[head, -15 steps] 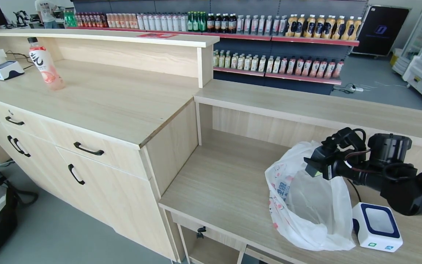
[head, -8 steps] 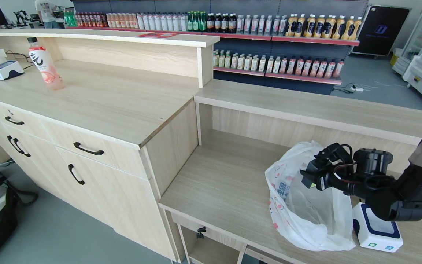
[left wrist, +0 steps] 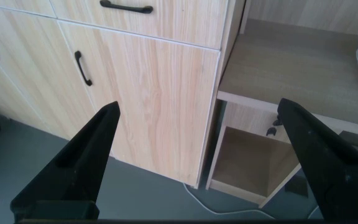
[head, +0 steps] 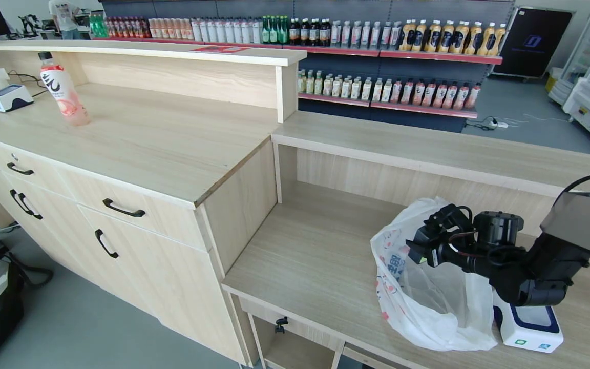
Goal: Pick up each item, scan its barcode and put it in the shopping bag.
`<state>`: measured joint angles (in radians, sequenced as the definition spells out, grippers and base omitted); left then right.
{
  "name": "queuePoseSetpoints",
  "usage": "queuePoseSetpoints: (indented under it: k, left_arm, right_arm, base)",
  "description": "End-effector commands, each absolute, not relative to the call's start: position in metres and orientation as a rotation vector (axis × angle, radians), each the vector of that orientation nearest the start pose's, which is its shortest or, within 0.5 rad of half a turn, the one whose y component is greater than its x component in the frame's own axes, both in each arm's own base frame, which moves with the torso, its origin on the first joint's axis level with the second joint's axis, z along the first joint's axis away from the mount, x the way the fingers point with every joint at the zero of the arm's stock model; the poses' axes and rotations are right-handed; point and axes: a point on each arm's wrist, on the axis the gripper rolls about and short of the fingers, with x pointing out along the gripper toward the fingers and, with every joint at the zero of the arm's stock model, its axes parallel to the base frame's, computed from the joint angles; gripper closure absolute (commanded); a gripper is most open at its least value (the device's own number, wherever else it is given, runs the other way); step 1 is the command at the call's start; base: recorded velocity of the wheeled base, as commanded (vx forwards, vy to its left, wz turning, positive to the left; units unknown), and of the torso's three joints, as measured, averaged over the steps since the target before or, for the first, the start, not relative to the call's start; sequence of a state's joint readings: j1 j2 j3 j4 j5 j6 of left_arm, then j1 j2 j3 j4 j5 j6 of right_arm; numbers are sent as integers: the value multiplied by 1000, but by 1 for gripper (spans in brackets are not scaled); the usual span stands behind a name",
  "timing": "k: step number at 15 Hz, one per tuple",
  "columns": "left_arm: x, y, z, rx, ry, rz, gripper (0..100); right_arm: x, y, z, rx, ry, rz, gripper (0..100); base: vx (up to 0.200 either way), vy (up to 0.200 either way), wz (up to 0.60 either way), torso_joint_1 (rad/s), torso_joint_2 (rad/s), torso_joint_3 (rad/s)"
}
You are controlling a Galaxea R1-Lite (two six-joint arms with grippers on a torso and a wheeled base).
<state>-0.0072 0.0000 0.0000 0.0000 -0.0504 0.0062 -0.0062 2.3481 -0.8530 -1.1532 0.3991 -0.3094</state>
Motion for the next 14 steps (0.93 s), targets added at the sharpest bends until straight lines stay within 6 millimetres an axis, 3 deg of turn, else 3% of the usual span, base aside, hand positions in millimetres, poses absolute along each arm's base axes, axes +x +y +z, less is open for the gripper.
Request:
queuePoseSetpoints:
  k: [1, 14]
  left_arm:
    - [-23, -1, 75, 6, 0, -58, 0]
    - [-23, -1, 75, 6, 0, -57, 0]
  right_arm:
    - [398, 10, 2, -228, 278, 470, 100]
    - [415, 22, -24, -228, 265, 514, 100]
  base:
    - [0, 0, 0, 0, 0, 0]
    - [0, 0, 0, 0, 0, 0]
